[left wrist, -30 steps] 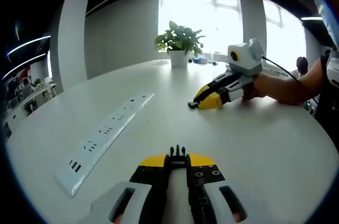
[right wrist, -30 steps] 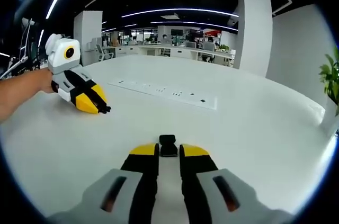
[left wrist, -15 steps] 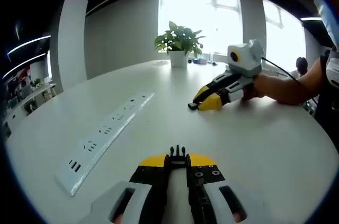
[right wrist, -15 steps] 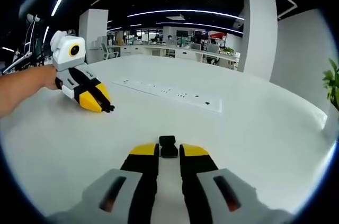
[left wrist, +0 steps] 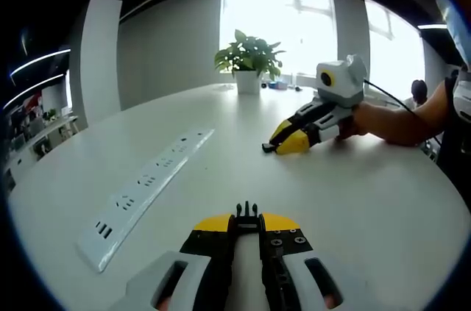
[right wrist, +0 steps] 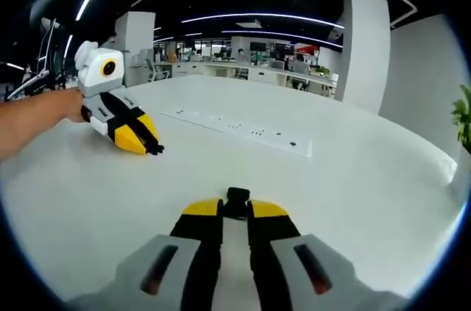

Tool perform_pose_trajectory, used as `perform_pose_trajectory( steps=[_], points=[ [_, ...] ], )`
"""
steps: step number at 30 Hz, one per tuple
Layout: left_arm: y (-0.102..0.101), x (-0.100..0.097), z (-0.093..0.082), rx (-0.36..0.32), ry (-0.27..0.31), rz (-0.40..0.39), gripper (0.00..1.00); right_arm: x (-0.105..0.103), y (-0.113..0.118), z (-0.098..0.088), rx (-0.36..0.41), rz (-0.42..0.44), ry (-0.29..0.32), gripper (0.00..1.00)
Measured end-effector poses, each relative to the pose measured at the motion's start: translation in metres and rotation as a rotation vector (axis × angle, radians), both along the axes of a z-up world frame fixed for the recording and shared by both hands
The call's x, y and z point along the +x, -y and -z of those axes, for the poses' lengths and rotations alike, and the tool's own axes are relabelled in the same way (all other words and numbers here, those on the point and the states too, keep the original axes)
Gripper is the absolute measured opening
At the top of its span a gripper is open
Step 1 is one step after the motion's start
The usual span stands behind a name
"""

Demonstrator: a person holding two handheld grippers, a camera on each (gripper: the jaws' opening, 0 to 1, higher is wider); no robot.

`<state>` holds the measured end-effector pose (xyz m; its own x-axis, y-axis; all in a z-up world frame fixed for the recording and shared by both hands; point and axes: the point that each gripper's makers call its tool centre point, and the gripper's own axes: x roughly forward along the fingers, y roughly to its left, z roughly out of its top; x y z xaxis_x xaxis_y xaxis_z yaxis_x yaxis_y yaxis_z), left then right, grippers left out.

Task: Snap the two parts of the plastic buckle together until the buckle closes and remains connected.

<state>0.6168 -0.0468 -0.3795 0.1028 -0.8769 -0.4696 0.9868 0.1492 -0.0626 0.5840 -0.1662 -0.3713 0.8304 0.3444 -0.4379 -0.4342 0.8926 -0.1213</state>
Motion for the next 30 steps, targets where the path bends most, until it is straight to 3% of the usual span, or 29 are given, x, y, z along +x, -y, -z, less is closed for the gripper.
perform_pose_trajectory(
  steps=[14,24,30],
  points=[
    [-0.001,0.003,0.0,0.03,-0.016,-0.022,0.1,0.003,0.006,-0.001,0.021,0.005,-0.012,0.11],
    [-0.001,0.001,0.0,0.033,-0.007,-0.034,0.1,0.009,0.011,-0.015,0.038,0.003,0.051,0.1],
    [-0.001,0.003,-0.001,0.042,0.008,-0.028,0.1,0.008,0.011,-0.012,0.041,-0.01,0.026,0.1]
  ],
)
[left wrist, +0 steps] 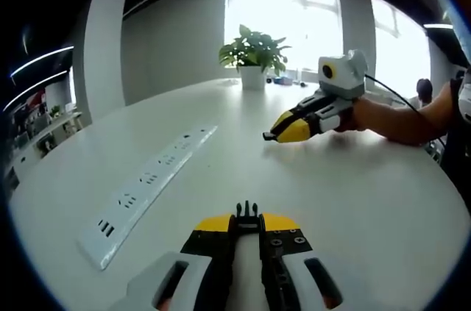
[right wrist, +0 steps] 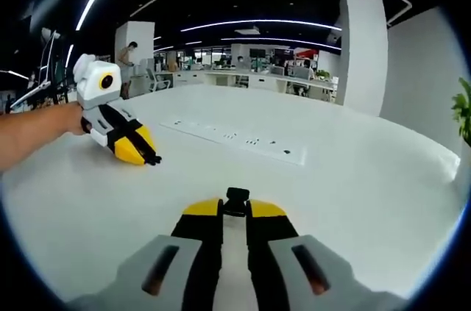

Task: Snap the two parts of the plastic buckle together until the buckle closes and remains connected.

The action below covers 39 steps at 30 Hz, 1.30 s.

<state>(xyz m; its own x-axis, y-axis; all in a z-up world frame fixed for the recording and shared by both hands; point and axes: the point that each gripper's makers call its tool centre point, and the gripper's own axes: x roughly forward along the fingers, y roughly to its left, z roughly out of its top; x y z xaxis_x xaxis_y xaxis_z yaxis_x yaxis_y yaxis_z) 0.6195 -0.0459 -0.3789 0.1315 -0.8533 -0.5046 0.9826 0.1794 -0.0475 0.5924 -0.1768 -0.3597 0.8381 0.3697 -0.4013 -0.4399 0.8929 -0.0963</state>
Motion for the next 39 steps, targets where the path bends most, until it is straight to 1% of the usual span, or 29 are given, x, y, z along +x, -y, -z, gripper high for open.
perform_pose_trajectory(
  steps=[4,7,9,10,11,14,15,18,20,21,22,24,32,37,39],
  points=[
    [0.0,0.001,0.0,0.009,0.002,0.001,0.1,0.0,0.001,0.0,-0.013,0.001,0.004,0.1],
    [0.0,-0.001,0.0,0.007,0.001,0.001,0.1,0.0,-0.001,-0.001,-0.015,-0.015,0.012,0.1],
    [0.0,-0.001,0.0,0.004,0.001,0.0,0.1,0.002,-0.001,-0.005,-0.025,-0.022,0.043,0.1],
    [0.0,-0.001,0.0,0.004,0.0,-0.003,0.1,0.003,0.0,-0.009,-0.047,-0.027,0.069,0.1],
    [0.0,0.0,0.0,0.004,-0.001,-0.006,0.1,0.003,-0.001,-0.011,-0.036,-0.033,0.075,0.1],
    [0.0,0.001,0.0,0.009,0.0,-0.012,0.1,0.004,-0.002,-0.012,-0.031,-0.035,0.075,0.1],
    [0.0,0.0,0.0,0.01,-0.001,-0.014,0.1,0.003,-0.002,-0.006,-0.025,-0.032,0.032,0.1],
    [0.0,0.001,0.0,0.015,-0.002,-0.023,0.1,0.005,-0.002,-0.005,-0.028,-0.039,0.037,0.09],
    [0.0,0.001,0.0,0.015,-0.004,-0.026,0.1,0.005,-0.004,-0.009,-0.016,-0.05,0.047,0.09],
    [0.0,0.0,-0.001,0.017,-0.021,-0.031,0.1,0.005,-0.004,-0.009,-0.015,-0.049,0.046,0.09],
    [0.0,-0.006,-0.001,0.01,-0.074,-0.025,0.1,0.005,-0.005,-0.01,-0.013,-0.054,0.045,0.09],
    [0.001,-0.006,-0.001,0.012,-0.046,-0.021,0.1,0.005,-0.006,-0.01,-0.006,-0.055,0.046,0.09],
    [-0.004,-0.007,-0.002,0.03,-0.029,-0.033,0.1,0.005,-0.005,-0.009,-0.026,-0.065,0.046,0.09],
    [-0.007,-0.006,-0.011,0.022,-0.017,-0.039,0.1,0.006,-0.004,-0.01,-0.019,-0.07,0.052,0.09],
    [-0.007,-0.008,-0.015,0.017,-0.016,-0.029,0.1,0.005,-0.006,-0.009,-0.016,-0.081,0.047,0.09]
  ],
)
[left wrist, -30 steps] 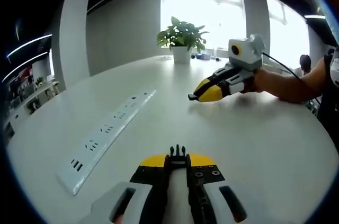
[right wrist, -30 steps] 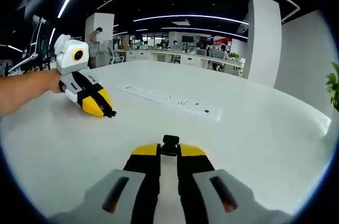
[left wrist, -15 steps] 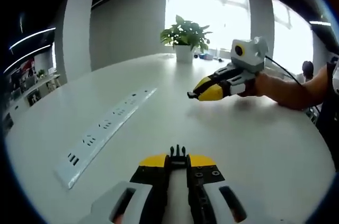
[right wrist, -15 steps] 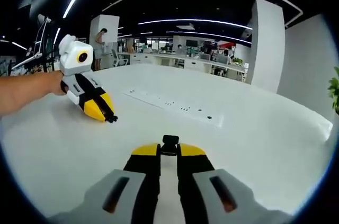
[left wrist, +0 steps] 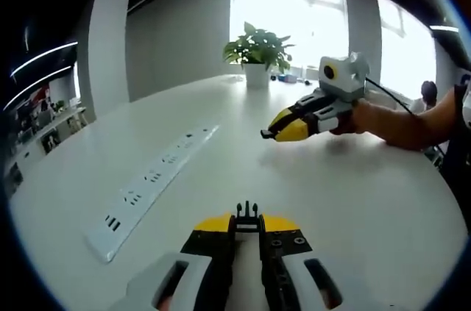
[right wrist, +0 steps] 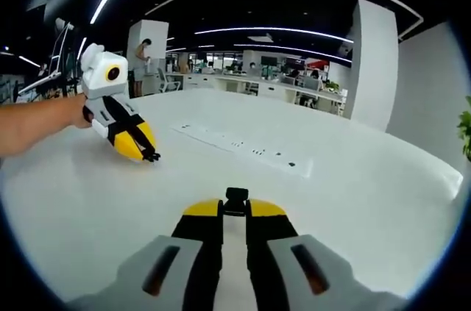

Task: Snap the two parts of the plastic buckle together until the buckle closes and remains connected.

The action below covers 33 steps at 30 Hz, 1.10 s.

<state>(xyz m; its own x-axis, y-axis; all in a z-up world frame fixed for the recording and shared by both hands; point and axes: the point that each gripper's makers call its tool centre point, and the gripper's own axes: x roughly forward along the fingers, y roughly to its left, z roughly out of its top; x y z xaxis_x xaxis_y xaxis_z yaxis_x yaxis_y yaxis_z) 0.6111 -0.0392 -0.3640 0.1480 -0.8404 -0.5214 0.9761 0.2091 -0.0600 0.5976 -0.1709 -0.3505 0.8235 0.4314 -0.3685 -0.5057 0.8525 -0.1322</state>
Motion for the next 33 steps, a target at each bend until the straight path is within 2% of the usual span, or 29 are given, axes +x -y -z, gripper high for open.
perform_pose_trajectory(
  steps=[7,8,15,20,23,33],
  points=[
    [0.005,-0.003,-0.018,-0.009,0.026,0.001,0.1,-0.002,-0.003,-0.001,0.006,-0.016,-0.001,0.09],
    [0.005,-0.003,-0.019,-0.005,0.028,0.002,0.1,-0.002,-0.004,-0.003,0.0,-0.02,0.013,0.09],
    [0.005,-0.006,-0.019,0.024,0.04,-0.009,0.1,-0.003,-0.001,-0.005,0.008,-0.015,0.009,0.09],
    [0.001,-0.006,-0.021,0.023,0.04,-0.024,0.1,-0.005,-0.001,-0.007,0.002,-0.014,0.016,0.09],
    [0.0,-0.005,-0.021,0.021,0.04,-0.032,0.1,-0.005,0.0,-0.015,0.018,-0.003,0.041,0.09],
    [-0.002,-0.004,-0.023,0.02,0.052,-0.051,0.1,-0.005,0.003,-0.019,0.025,0.007,0.052,0.09]
  ],
)
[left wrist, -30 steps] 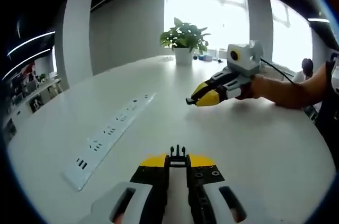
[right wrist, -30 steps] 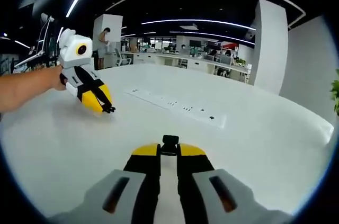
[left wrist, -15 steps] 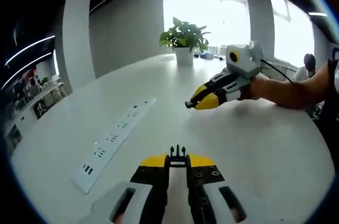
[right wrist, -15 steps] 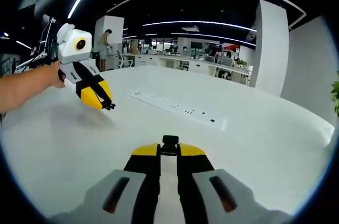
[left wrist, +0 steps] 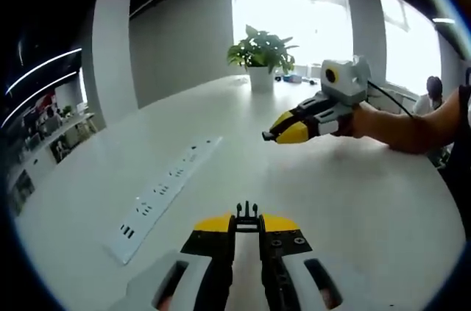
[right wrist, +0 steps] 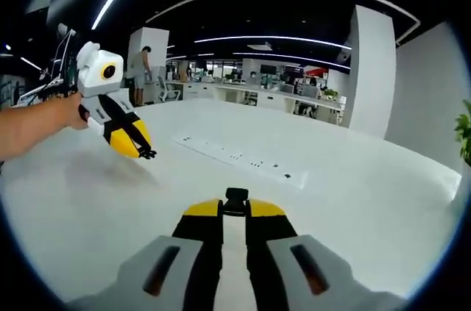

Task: Snap the two parts of the plastic buckle together until the buckle closes and remains connected.

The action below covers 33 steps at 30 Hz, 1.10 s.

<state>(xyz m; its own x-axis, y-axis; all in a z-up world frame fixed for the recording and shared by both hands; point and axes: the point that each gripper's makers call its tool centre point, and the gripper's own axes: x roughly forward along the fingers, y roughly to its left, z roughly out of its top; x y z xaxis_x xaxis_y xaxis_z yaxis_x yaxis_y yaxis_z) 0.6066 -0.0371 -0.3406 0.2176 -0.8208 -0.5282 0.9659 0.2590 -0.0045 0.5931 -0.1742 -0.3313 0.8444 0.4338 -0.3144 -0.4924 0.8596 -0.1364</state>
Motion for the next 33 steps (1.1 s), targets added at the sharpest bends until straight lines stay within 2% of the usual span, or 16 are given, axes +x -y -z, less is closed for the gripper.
perform_pose_trajectory(
  steps=[7,18,33],
  points=[
    [-0.003,0.001,-0.004,0.007,0.025,0.001,0.1,-0.001,-0.004,0.0,0.002,-0.018,0.002,0.09],
    [-0.006,-0.005,0.0,0.004,0.011,0.001,0.1,-0.004,-0.011,0.001,-0.003,-0.046,-0.006,0.09],
    [-0.011,-0.014,0.006,-0.005,0.0,0.006,0.1,-0.017,-0.035,0.003,-0.027,-0.152,-0.014,0.09]
  ],
)
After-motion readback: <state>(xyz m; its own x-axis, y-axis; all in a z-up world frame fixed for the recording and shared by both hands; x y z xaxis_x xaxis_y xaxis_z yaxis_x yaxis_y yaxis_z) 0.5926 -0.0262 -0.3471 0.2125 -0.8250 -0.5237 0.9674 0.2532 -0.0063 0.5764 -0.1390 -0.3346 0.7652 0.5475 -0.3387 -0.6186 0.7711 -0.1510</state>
